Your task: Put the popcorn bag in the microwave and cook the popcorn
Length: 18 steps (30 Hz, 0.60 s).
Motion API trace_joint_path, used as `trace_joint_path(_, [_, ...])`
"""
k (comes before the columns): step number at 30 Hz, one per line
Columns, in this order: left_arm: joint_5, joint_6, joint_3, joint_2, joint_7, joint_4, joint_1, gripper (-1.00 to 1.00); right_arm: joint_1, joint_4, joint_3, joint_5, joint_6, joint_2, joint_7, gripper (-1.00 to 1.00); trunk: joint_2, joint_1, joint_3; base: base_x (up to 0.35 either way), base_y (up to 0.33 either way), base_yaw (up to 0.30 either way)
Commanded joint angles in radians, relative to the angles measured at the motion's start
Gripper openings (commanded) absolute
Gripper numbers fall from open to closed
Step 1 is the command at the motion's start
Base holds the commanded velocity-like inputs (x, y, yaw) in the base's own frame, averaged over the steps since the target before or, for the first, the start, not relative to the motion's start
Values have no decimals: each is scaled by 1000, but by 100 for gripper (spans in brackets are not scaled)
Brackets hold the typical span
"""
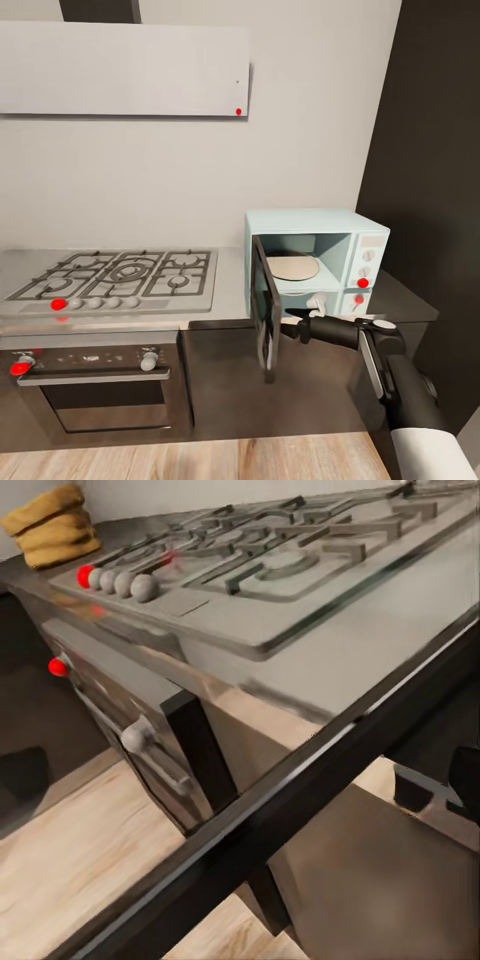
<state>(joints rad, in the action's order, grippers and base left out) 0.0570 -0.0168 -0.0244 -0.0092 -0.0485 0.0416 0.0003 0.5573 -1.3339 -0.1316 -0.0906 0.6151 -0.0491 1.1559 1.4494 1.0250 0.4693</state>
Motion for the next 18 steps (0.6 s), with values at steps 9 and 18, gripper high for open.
trace_joint_path(9, [6,-2,-2,0,-4,0,0,100,1,-2,36,-1,9,0,2,100,1,0,1,0,55,0])
trace_joint_path(18, [6,-2,-2,0,-4,0,0,100,1,-1,-26,0,-1,-43,-60,100,1,0,1,0,0,0])
